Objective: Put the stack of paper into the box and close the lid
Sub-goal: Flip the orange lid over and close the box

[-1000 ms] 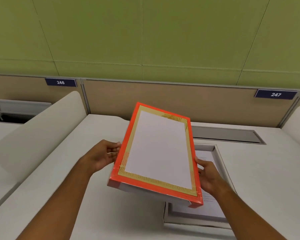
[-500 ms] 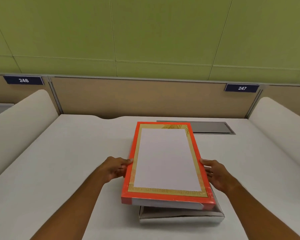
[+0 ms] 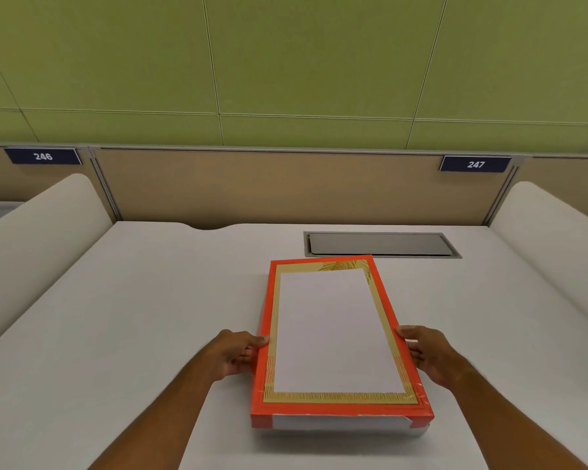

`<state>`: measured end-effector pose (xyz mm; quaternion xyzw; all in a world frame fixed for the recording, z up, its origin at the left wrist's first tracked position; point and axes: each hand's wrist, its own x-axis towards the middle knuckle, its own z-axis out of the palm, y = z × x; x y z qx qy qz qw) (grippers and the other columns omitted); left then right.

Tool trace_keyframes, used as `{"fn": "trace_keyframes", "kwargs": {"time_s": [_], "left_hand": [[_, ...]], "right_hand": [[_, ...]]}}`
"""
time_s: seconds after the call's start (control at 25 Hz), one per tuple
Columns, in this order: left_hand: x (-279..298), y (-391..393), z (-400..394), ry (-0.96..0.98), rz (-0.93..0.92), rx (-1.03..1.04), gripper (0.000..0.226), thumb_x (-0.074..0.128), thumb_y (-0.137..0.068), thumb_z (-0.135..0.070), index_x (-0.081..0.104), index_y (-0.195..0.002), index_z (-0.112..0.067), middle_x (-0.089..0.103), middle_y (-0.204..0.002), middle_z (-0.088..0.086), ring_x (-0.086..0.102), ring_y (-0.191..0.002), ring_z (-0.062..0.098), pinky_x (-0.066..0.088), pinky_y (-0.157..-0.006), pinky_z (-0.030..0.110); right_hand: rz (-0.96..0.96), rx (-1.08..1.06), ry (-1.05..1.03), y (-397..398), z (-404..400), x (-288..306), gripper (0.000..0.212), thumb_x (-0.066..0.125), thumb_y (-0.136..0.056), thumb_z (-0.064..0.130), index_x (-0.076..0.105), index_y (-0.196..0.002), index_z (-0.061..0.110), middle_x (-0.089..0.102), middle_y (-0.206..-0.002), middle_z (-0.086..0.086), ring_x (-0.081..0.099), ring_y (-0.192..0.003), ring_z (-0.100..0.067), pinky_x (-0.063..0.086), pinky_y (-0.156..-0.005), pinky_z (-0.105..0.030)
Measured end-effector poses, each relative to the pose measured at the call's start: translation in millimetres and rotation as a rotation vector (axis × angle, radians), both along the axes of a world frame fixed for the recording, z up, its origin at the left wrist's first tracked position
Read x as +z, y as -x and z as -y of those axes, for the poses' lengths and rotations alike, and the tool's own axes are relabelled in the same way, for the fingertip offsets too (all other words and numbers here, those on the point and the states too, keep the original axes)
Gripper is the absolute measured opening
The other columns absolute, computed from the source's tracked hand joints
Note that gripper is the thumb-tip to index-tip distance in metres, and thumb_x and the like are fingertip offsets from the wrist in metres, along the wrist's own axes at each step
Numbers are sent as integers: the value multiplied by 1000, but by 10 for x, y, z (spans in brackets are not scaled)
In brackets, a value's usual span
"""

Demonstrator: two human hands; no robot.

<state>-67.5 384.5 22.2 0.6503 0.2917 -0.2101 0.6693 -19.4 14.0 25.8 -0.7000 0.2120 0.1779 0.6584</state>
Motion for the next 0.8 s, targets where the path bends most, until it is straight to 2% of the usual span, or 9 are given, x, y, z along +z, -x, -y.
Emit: {"fn": "trace_keyframes", "kwargs": {"time_s": [0.12,0.24,0.4,0.48,0.6,0.68,0.8], "left_hand": [[-28,23,63,11,-20,-1,35,78,-79,-13,67,-106,7,76,-97,22,73,-95,35,58,-90,47],[-60,29,118,-17,-41,12,31,78,-79,-12,67,-102,7,76,-95,22,73,-93,36,57,-91,48],[-48,-17,151,-68,-21,30,29,76,-81,-13,68,-102,6,78,-85,18,75,-79,31,62,-73,41],[-29,-104,160,-152,41,79,27,76,-81,-11,68,-100,6,77,-88,18,76,-79,30,62,-71,40],[-2,-249,192,-281,99,149,20,77,-79,-6,69,-93,6,75,-91,19,75,-80,30,63,-76,42],[4,-315,223,-313,96,158,16,77,-79,-4,70,-91,5,75,-90,19,75,-75,28,63,-70,39],[-13,-372,242,-349,62,149,13,77,-79,-4,70,-86,4,75,-88,17,76,-70,27,63,-62,35]], "right_hand": [[-24,34,11,-26,29,8,19,55,-98,20,65,-104,5,69,-90,-18,68,-79,-33,56,-63,-40],[-50,85,59,-50,42,-40,22,53,-99,21,64,-110,5,68,-99,-19,67,-86,-34,56,-66,-40],[-63,99,128,-99,42,-70,24,56,-97,24,63,-110,5,70,-106,-21,69,-92,-38,59,-70,-43],[-28,71,158,-164,59,-66,26,63,-95,26,65,-107,3,72,-104,-20,71,-91,-37,59,-70,-42],[12,54,169,-277,56,-59,24,68,-91,18,68,-104,-2,73,-104,-19,71,-95,-36,60,-80,-44],[10,68,180,-328,44,-53,20,68,-91,11,67,-103,-4,73,-103,-19,72,-93,-36,60,-87,-48],[-13,75,174,-405,57,-42,18,68,-89,3,67,-103,-8,73,-103,-23,73,-93,-38,58,-91,-51]]}}
